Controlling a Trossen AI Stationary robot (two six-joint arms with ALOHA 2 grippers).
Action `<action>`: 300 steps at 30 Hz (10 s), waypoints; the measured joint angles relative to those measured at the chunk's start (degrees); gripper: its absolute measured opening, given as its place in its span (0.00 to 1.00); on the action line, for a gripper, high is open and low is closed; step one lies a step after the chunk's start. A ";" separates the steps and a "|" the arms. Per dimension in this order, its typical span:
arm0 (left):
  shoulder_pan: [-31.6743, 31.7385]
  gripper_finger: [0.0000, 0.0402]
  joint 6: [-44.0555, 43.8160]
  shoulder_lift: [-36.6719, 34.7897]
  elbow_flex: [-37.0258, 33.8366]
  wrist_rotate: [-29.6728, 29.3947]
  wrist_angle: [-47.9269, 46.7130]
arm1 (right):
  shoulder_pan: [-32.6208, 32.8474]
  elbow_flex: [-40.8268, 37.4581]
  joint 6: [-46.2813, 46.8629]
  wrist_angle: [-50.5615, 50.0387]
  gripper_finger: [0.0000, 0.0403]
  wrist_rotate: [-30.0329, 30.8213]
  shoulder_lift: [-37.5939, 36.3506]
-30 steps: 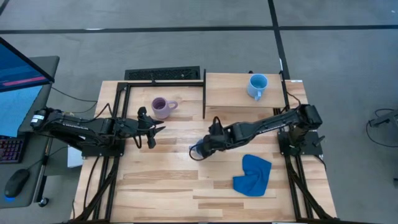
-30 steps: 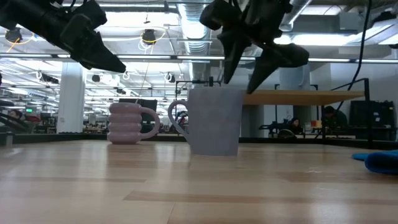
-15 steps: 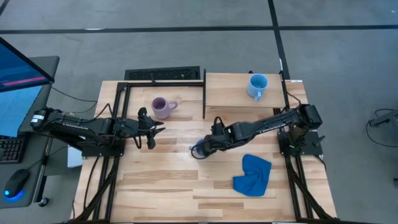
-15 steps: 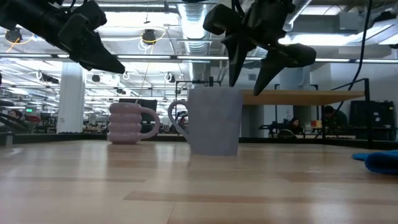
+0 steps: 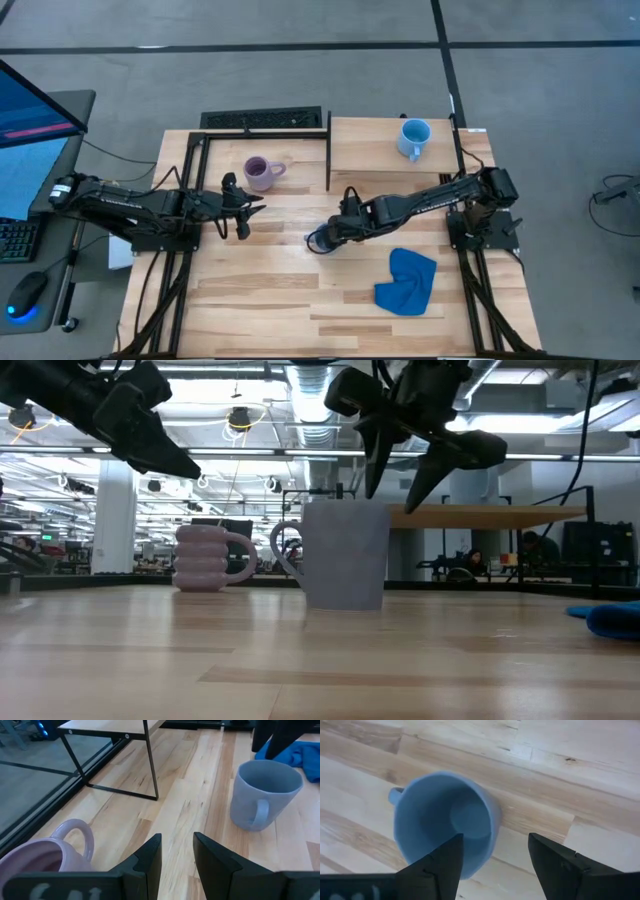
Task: Stack small to large cups/mugs on shelf
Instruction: Put the blue mug on the shelf
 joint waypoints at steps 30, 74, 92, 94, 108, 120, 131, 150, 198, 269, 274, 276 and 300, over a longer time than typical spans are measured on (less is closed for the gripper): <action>-0.14 0.26 0.12 0.00 0.04 1.36 -0.48 | -0.68 0.59 -7.51 5.67 0.61 -3.19 5.57; -0.11 0.26 0.13 0.02 -0.02 1.31 -1.20 | -1.78 0.59 -26.27 6.01 0.06 -6.00 5.57; -0.11 0.26 0.07 0.02 -0.02 1.31 -1.24 | -1.86 0.70 -50.61 5.23 0.05 -7.89 5.46; -0.11 0.26 0.07 0.02 -0.02 1.31 -1.23 | -1.86 0.74 -55.20 4.66 0.05 -8.33 5.41; -0.11 0.26 0.13 0.02 -0.02 0.87 -1.25 | -2.52 0.72 -71.67 3.59 0.05 -8.59 5.40; -0.11 0.26 -1.27 0.02 -0.02 0.83 -1.25 | -4.66 0.35 -74.71 1.77 0.05 -6.82 2.78; -0.11 0.26 -1.89 0.02 -0.02 0.83 -1.31 | -7.95 0.96 -73.19 -12.42 0.05 -7.31 -10.49; -0.11 0.26 -2.43 0.02 -0.02 0.81 -1.39 | -17.35 33.02 -90.30 -35.43 0.05 -5.92 -12.18; -0.13 0.26 -8.94 0.02 -0.02 -5.46 -1.70 | -46.54 37.29 -127.12 -39.54 0.05 -11.39 0.85; -0.13 0.26 -9.44 0.00 -0.02 -6.95 -4.26 | -49.25 37.29 -127.70 -33.16 0.17 -13.09 4.74; -0.13 0.26 -9.44 0.00 -0.02 -6.93 -4.26 | -49.22 37.29 -127.93 -33.15 0.22 -13.09 4.74; -0.13 0.26 -9.44 0.00 -0.02 -6.93 -4.24 | -49.22 37.29 -128.00 -33.16 0.23 -13.09 4.74; -0.13 0.26 -9.44 0.00 -0.02 -6.93 -4.28 | -49.22 37.29 -128.06 -31.56 0.25 -7.67 4.74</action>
